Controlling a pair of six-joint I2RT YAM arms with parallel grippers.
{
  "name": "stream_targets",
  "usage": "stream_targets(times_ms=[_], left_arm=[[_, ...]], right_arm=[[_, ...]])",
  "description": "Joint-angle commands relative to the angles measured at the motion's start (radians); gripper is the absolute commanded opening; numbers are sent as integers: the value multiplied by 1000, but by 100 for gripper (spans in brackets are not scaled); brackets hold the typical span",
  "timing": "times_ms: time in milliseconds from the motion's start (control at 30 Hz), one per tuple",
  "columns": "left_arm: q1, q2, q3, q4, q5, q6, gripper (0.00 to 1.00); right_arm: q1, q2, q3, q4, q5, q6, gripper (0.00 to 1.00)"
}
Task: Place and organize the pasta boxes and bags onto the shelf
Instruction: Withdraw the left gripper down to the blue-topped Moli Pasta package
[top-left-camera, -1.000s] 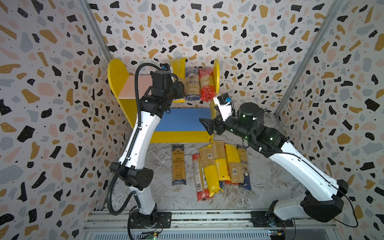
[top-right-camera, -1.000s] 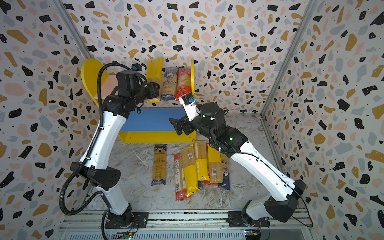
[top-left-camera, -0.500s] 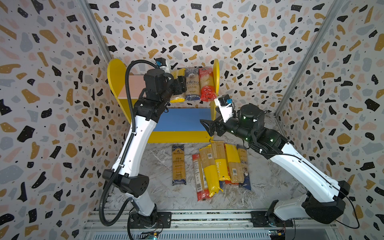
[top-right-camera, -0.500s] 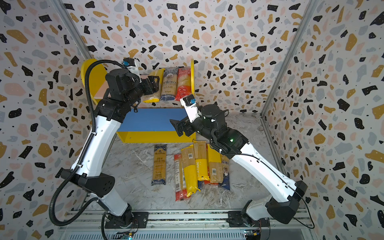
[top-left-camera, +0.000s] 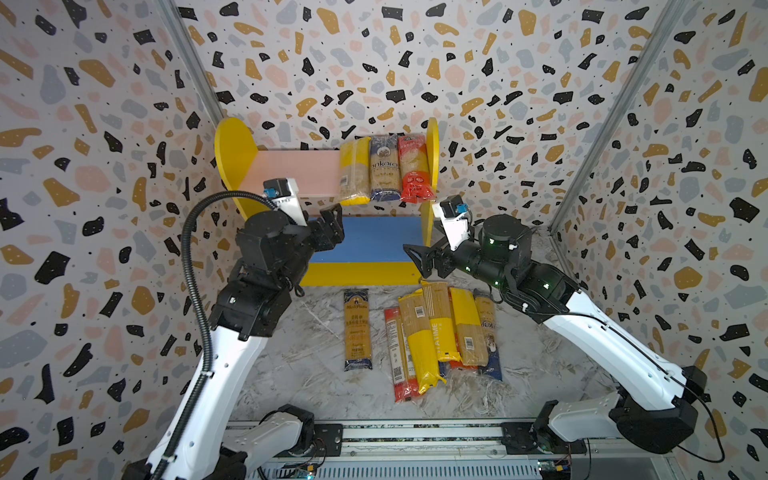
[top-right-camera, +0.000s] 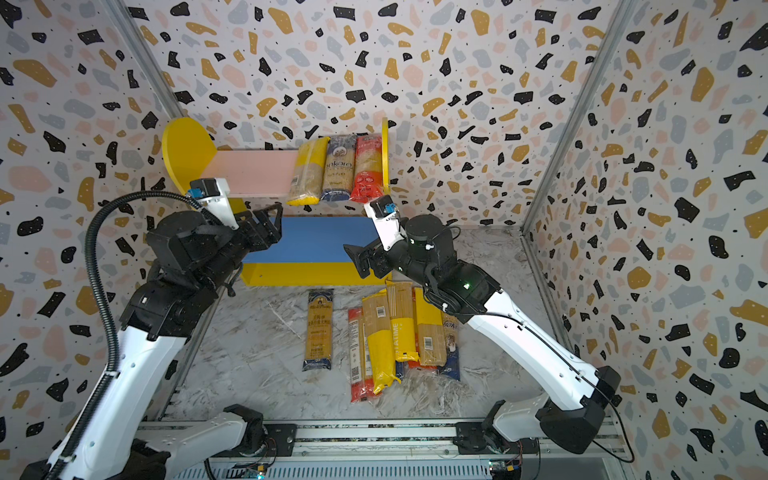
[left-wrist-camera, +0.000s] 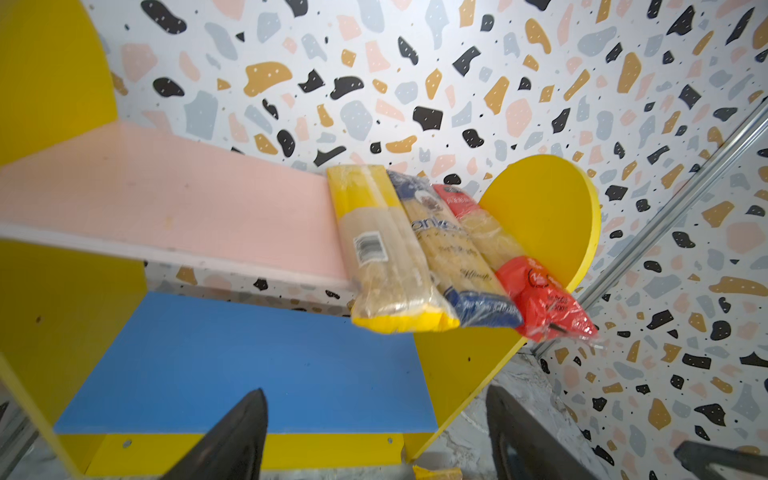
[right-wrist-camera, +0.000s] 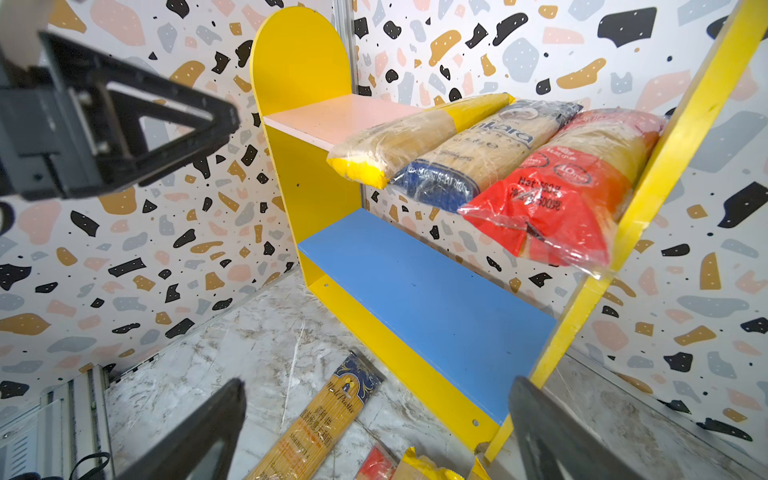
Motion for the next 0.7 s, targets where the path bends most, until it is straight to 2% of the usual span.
stream_targets(times_ms=[0,167,400,500,667], left_arm=[[-3,-51,-75,-27,-59,-29,81],[-3,-158,-220,-59,-84,-80,81],[-22,-301,-582,-6,-66,-225,82],[-76,-339,-724,39,-95,-275,89],[-183,-318,-848,110,-165,-307,100]], right_arm=[[-2,-48,-19,12,-9,24,99],[0,-90,-88,24,-9,46,99],[7,-139,-171,24,27,55,99],[8,-151,-197,26,33,64,99],[13,-150,-228,31,30,77,99]])
